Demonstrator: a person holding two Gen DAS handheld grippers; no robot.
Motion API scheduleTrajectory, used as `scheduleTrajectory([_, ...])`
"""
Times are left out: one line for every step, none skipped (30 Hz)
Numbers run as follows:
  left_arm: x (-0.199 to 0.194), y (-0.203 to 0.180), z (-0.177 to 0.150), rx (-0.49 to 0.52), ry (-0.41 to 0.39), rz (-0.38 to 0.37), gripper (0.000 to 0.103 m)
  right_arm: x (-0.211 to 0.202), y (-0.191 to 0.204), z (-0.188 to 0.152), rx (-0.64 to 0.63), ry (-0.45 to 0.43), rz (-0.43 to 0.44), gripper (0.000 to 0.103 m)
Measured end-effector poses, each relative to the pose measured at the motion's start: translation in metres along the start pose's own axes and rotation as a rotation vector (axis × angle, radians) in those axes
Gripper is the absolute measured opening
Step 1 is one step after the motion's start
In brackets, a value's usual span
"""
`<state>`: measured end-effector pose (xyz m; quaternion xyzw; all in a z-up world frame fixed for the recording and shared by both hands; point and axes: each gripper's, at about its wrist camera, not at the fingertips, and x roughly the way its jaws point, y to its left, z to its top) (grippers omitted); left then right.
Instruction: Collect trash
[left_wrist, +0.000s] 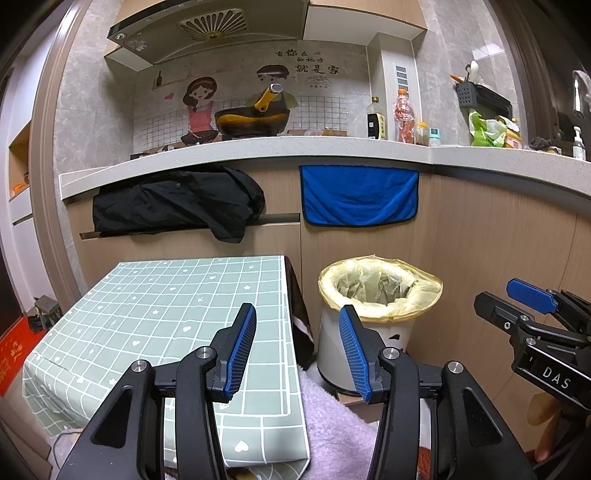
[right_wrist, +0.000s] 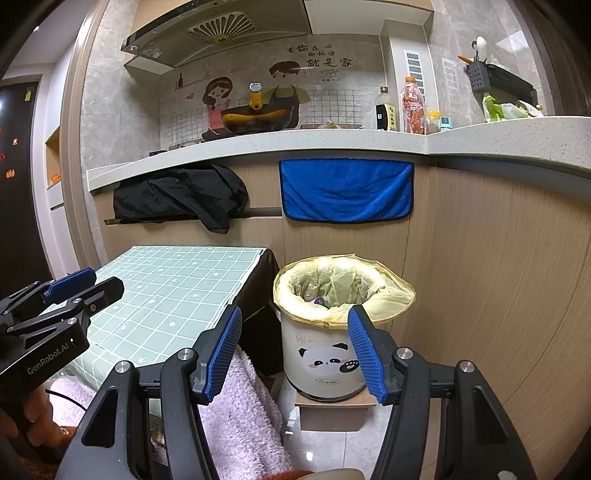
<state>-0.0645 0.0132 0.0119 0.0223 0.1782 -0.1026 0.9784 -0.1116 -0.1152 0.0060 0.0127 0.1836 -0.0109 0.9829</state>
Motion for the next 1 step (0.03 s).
scheduleTrajectory([-0.0003,0.0002,0.0006,0.001,-0.001,0.004,0.048,-0.0001,0.0005,0.0003,0.001,0.0,-0.002,0.057])
